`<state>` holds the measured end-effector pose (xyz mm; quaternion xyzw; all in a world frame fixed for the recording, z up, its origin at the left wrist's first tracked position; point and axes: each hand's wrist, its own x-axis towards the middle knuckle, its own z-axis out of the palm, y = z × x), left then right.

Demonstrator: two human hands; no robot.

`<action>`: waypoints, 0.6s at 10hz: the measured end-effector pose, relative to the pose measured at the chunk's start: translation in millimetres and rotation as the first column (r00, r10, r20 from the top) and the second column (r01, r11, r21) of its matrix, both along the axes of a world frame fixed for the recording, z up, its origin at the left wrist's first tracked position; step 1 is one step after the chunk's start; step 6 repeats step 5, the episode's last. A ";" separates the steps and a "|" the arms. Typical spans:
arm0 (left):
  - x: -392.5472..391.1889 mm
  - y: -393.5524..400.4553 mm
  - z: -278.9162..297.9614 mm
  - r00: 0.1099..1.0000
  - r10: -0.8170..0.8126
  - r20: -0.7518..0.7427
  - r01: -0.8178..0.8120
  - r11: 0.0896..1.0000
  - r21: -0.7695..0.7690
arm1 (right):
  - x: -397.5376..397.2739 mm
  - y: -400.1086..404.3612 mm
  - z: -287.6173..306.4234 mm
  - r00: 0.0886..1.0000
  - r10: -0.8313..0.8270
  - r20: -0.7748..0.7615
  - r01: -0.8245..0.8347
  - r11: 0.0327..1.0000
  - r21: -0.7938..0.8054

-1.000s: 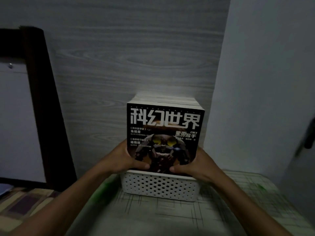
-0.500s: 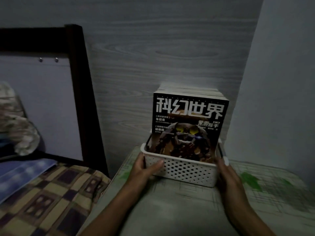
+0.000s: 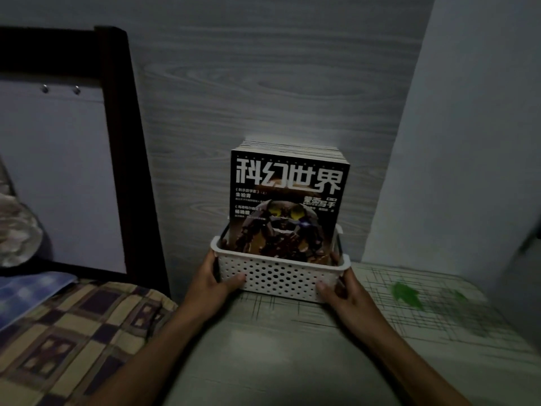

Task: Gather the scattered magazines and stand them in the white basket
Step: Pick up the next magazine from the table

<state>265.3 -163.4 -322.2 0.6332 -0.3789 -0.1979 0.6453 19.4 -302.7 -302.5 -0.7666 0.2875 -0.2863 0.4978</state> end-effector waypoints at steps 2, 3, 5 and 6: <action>6.3 5.8 3.6 0.998 -0.056 -0.008 0.056 0.996 0.072 | 8.5 -0.8 3.5 0.987 -0.073 -0.145 0.048 0.985 -0.168; -1.1 9.2 6.8 1.000 -0.026 -0.007 0.026 0.996 0.089 | 8.9 5.6 3.3 0.978 -0.149 -0.146 0.117 0.971 -0.211; -15.7 33.7 0.3 0.998 0.043 0.040 -0.048 0.988 0.149 | -12.8 31.9 4.0 0.938 -0.326 -0.119 0.274 0.906 -0.323; -15.7 33.7 0.3 0.998 0.043 0.040 -0.048 0.988 0.149 | -12.8 31.9 4.0 0.938 -0.326 -0.119 0.274 0.906 -0.323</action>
